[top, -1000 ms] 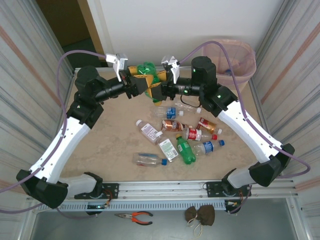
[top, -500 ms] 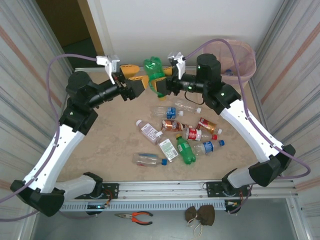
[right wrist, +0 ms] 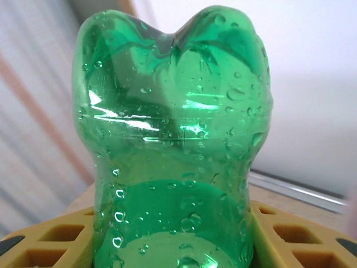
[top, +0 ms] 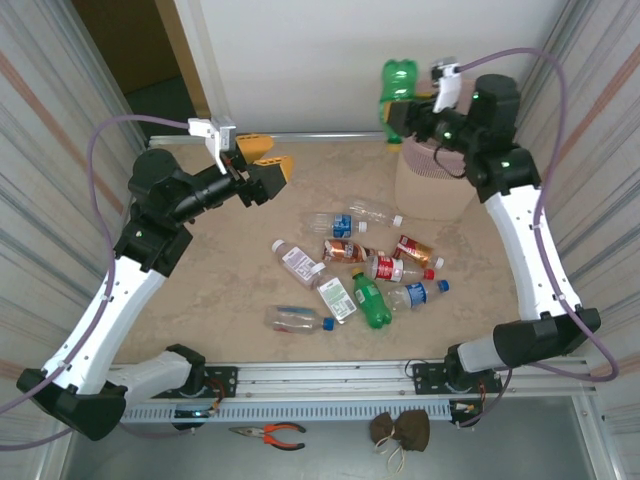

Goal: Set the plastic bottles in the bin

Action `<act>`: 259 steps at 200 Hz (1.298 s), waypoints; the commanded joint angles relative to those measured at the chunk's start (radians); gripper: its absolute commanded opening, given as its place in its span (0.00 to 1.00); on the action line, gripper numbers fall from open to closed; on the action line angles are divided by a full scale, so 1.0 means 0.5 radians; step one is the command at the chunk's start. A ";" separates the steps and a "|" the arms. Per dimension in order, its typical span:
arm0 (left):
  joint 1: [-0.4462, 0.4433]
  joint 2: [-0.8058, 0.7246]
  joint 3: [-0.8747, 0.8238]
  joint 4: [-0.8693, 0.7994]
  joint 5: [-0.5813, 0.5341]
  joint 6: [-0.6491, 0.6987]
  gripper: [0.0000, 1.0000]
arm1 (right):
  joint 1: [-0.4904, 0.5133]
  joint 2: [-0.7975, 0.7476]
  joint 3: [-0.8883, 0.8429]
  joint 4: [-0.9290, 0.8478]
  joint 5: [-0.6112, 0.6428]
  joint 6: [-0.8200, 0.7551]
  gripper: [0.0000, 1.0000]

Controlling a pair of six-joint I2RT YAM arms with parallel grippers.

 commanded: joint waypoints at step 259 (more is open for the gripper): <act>0.079 0.118 -0.163 0.016 -0.032 -0.031 0.81 | -0.552 1.600 1.329 -1.625 0.603 -0.391 0.53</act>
